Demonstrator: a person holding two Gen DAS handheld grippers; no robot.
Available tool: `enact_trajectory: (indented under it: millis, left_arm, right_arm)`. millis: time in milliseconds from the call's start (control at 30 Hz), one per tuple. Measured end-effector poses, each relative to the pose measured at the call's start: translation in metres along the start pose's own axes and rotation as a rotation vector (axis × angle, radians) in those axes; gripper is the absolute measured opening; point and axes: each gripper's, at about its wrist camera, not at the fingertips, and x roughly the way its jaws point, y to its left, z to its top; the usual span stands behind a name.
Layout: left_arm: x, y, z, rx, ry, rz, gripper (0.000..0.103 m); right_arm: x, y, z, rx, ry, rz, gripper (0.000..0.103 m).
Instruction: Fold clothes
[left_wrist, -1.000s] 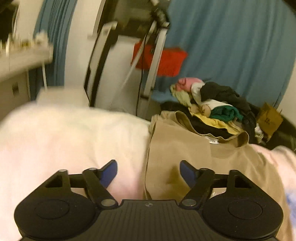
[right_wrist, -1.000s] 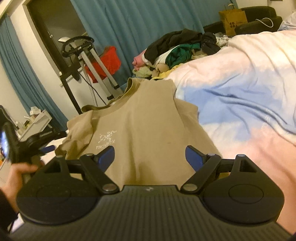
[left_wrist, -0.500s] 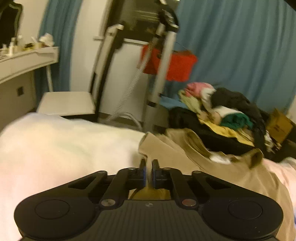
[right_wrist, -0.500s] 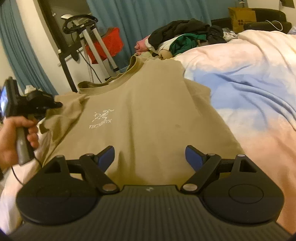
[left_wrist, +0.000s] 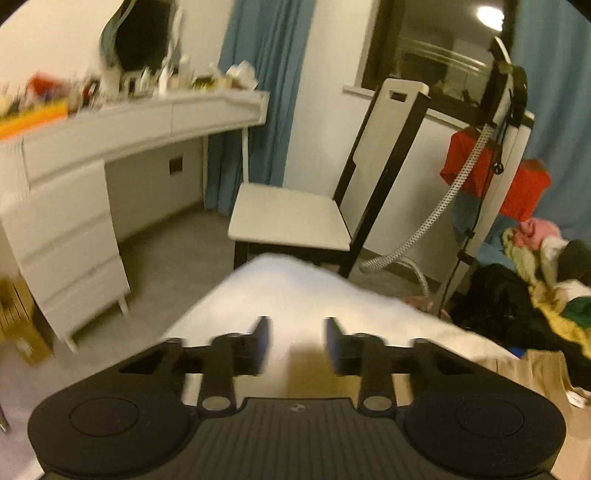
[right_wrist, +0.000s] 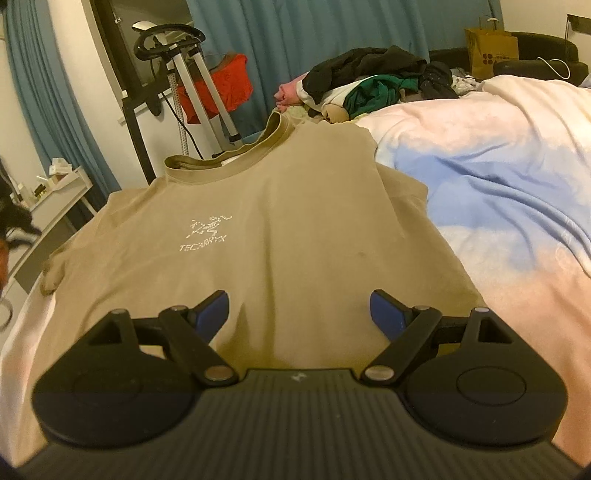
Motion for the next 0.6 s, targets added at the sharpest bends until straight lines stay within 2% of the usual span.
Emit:
enact_trajectory:
  millis: [100,167,300,400,433,500,567,600]
  left_arm:
    - [-0.017,0.041,-0.03,-0.173,0.112,-0.119,0.058]
    - [-0.028,0.06,-0.055,-0.288,0.181,-0.23,0.059]
    - [-0.035,0.061,-0.1,-0.413,0.302,-0.48,0.063]
    - [-0.025,0.037,-0.117,-0.437,0.342,-0.56,0.071]
    - [-0.021,0.029,-0.12,-0.44,0.332,-0.562,0.074]
    - [-0.016,0.024,-0.122,-0.484,0.292,-0.553,0.074]
    - [-0.01,0.028,-0.124,-0.577,0.269,-0.553,0.069]
    - [-0.008,0.033,-0.124,-0.633,0.27,-0.551,0.058]
  right_arm:
    - [-0.001,0.001,0.0,0.0,0.003,0.008,0.085]
    - [-0.002,0.002,0.0,-0.003,0.005,0.015,0.085]
    - [-0.005,0.006,-0.001,-0.021,0.007,0.022,0.085]
    - [-0.006,0.009,-0.003,-0.031,0.011,0.024,0.085]
    - [-0.006,0.01,-0.003,-0.035,0.012,0.023,0.085]
    - [-0.005,0.01,-0.004,-0.037,0.014,0.022,0.085]
    - [-0.004,0.01,-0.004,-0.034,0.016,0.021,0.085]
    - [-0.004,0.009,-0.004,-0.033,0.018,0.02,0.085]
